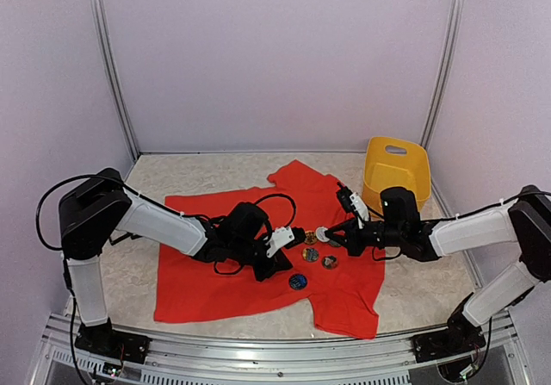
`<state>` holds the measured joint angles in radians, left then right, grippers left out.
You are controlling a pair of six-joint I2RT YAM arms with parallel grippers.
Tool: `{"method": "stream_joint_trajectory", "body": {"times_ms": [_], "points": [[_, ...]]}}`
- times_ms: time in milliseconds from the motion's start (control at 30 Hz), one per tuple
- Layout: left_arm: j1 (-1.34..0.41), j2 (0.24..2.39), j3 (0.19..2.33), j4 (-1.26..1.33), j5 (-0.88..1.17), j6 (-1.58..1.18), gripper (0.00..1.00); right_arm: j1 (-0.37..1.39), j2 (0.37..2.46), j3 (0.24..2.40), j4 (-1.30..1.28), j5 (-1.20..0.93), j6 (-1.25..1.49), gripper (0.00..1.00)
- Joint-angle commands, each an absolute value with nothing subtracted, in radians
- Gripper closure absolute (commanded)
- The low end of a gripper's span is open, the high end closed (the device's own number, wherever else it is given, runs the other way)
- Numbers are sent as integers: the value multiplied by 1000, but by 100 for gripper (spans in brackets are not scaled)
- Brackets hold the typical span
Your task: Pin the brooch onto the clothing
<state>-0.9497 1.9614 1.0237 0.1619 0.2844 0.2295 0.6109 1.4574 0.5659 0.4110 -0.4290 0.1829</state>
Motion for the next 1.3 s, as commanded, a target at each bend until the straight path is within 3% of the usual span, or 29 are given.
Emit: {"method": "stream_joint_trajectory", "body": {"times_ms": [0,333,667,1267], "points": [[-951,1896,999,255,334,195,100,664,1512,497,779,-384,-6,100],[-949,1853,970,284,381,167,100,829,1687,375,1089,-261,-349,100],[-948,1839,971,278,396,174,100,886,1816,410,1154,-175,-399,100],[-943,1848,970,287,387,165,100,890,1759,359,1159,-405,-372,100]]}}
